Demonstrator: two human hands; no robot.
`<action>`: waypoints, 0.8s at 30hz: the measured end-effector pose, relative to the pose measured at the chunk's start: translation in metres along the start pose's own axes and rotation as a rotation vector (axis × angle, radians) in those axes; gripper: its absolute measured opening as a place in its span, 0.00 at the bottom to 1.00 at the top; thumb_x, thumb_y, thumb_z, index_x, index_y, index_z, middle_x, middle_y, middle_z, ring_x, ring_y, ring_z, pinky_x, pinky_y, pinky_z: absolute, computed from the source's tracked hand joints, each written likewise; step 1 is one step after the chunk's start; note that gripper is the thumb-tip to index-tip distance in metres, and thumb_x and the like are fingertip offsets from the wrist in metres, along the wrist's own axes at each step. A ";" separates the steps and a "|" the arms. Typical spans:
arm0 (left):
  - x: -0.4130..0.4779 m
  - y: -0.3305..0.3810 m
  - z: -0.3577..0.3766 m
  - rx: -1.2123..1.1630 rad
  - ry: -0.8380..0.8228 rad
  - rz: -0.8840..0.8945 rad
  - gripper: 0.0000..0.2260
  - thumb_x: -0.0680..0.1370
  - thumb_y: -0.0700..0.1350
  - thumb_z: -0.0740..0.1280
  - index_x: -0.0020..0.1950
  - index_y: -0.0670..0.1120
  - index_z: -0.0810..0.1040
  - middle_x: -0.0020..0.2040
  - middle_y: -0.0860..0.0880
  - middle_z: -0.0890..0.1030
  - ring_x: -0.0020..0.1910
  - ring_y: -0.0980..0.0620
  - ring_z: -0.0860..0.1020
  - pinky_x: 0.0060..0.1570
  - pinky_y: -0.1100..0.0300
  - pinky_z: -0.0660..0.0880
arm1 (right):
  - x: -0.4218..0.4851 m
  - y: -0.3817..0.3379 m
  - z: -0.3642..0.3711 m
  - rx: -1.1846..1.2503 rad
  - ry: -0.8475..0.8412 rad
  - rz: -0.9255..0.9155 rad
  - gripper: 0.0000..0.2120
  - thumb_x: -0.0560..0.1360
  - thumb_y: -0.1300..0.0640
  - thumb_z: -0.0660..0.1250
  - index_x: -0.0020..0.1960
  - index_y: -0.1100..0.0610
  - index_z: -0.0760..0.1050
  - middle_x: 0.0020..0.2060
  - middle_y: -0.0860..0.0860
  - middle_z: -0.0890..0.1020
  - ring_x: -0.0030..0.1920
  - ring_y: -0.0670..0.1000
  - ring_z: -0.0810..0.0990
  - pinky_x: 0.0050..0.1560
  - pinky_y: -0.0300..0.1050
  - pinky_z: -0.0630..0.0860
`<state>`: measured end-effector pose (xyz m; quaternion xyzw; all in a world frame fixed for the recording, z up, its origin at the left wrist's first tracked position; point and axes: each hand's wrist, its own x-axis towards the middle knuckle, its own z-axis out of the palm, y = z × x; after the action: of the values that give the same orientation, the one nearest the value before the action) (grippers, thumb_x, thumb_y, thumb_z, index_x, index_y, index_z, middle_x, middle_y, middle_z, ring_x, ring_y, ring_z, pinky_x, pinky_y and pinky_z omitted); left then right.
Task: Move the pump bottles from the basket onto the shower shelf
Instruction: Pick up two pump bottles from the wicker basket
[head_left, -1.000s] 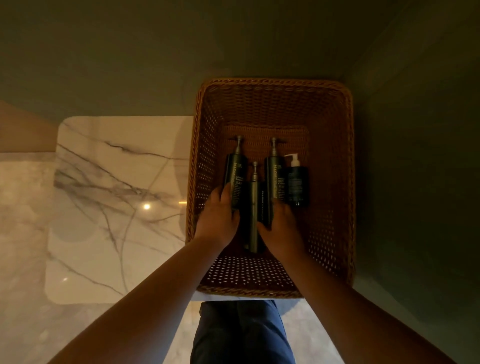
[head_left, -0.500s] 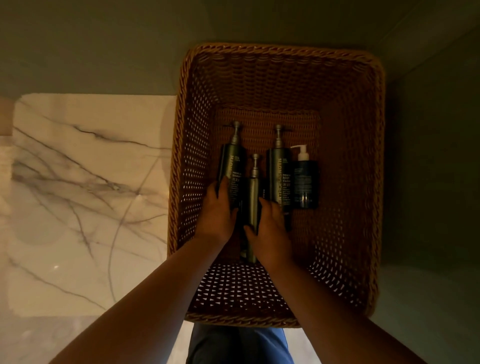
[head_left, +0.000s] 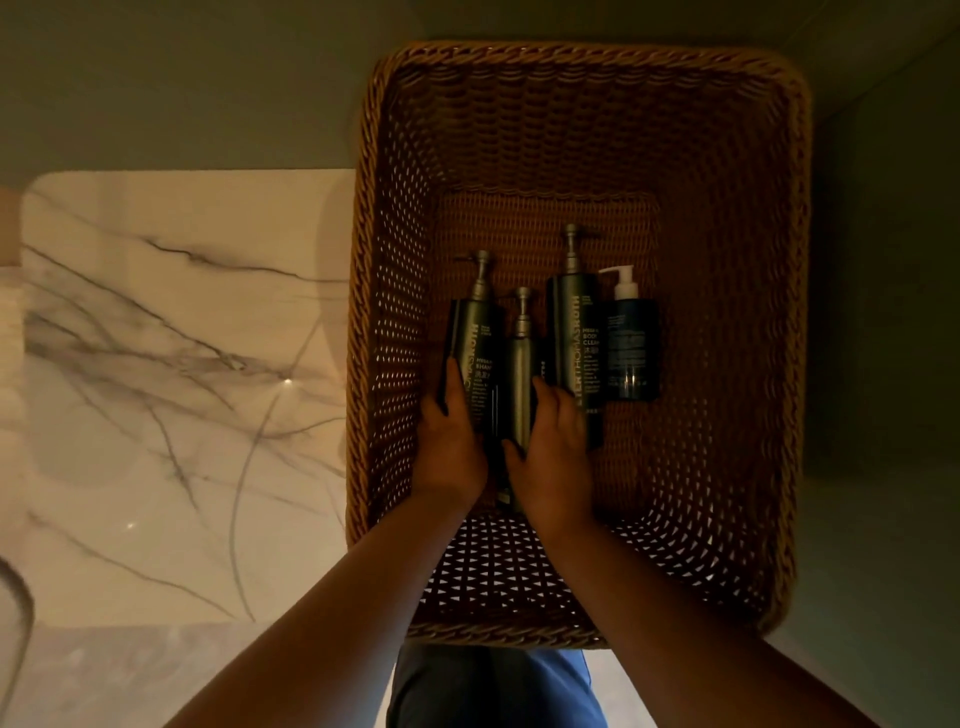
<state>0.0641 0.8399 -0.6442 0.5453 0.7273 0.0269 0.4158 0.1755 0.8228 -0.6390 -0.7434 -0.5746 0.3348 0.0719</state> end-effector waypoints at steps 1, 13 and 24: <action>-0.005 -0.002 0.001 -0.007 -0.012 -0.007 0.40 0.77 0.42 0.65 0.75 0.49 0.37 0.74 0.37 0.53 0.71 0.41 0.59 0.70 0.48 0.60 | -0.001 0.000 0.000 0.002 0.000 -0.001 0.36 0.73 0.56 0.69 0.75 0.56 0.55 0.71 0.55 0.62 0.71 0.52 0.60 0.62 0.38 0.61; -0.018 -0.009 0.003 -0.088 -0.035 -0.078 0.41 0.76 0.45 0.67 0.76 0.48 0.39 0.73 0.36 0.56 0.71 0.40 0.60 0.70 0.46 0.59 | -0.013 0.004 0.002 0.125 -0.075 0.054 0.41 0.73 0.56 0.70 0.77 0.56 0.49 0.70 0.57 0.63 0.67 0.54 0.68 0.63 0.47 0.71; -0.016 -0.011 0.009 -0.098 -0.067 -0.115 0.43 0.76 0.47 0.67 0.75 0.49 0.34 0.73 0.35 0.55 0.70 0.39 0.61 0.68 0.44 0.62 | -0.006 0.003 0.013 0.188 -0.112 0.166 0.44 0.74 0.53 0.69 0.76 0.51 0.41 0.70 0.59 0.65 0.59 0.56 0.76 0.54 0.50 0.77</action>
<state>0.0620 0.8184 -0.6464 0.4822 0.7411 0.0203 0.4668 0.1701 0.8128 -0.6479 -0.7583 -0.4806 0.4329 0.0810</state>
